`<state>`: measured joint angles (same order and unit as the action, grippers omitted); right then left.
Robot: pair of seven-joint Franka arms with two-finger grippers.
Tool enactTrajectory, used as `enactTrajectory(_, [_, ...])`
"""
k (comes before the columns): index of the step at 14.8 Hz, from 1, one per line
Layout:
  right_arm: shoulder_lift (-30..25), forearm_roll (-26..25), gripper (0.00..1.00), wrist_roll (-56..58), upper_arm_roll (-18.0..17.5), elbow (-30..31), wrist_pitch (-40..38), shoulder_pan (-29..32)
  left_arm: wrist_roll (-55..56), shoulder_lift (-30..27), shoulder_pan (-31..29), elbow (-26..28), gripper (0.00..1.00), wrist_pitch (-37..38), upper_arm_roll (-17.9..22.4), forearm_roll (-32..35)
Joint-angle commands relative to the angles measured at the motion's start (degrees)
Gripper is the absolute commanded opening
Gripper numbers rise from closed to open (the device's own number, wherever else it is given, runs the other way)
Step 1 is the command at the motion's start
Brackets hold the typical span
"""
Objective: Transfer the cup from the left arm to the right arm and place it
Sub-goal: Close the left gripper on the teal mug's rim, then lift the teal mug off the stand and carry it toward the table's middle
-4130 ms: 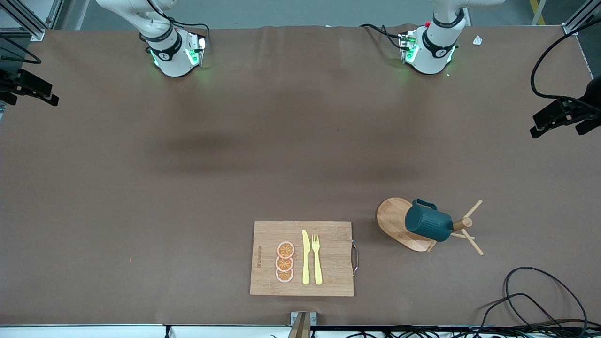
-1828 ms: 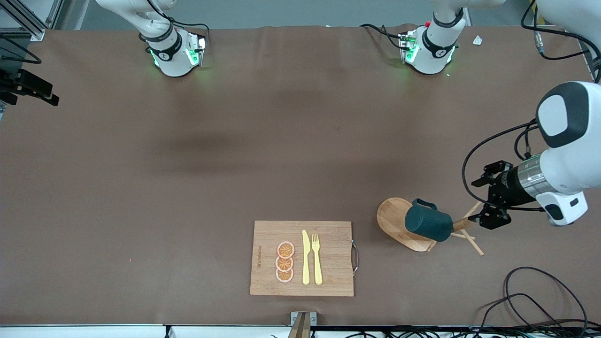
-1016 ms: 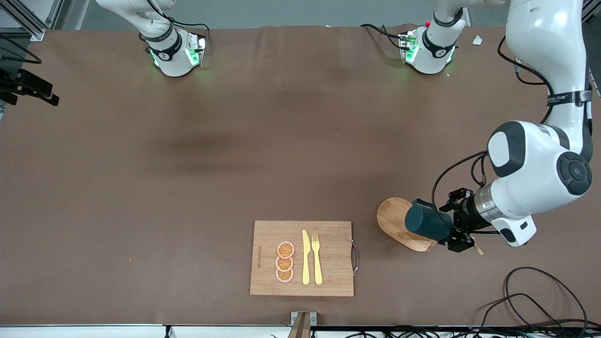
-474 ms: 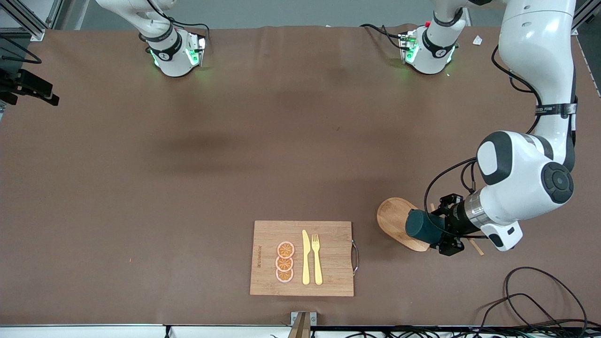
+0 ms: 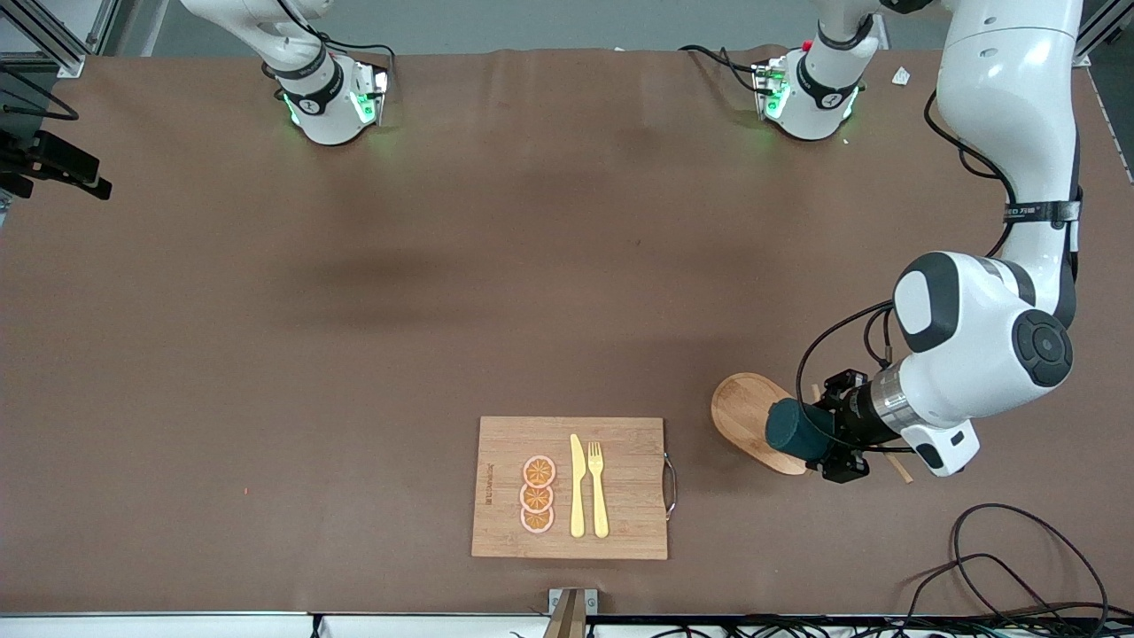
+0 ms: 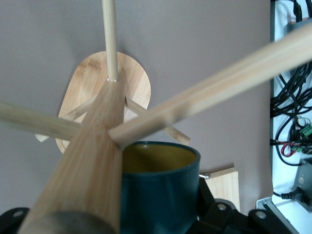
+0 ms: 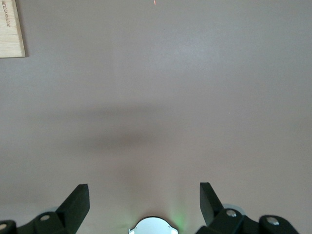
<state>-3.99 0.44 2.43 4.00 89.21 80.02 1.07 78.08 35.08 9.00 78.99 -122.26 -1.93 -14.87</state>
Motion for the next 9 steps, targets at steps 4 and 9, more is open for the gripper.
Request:
enactTrajectory(4, [-1.6,0.4,1.00,0.0,0.0,1.5,0.0,0.1,-0.7,0.1,0.0,-1.3,0.50,-0.3,-1.0,-0.9])
enactTrajectory(9, [-1.6,0.4,1.00,-0.1,0.0,1.5,0.0,0.1,3.4,-0.5,0.0,-1.4,0.50,-0.3,-4.1,-0.9])
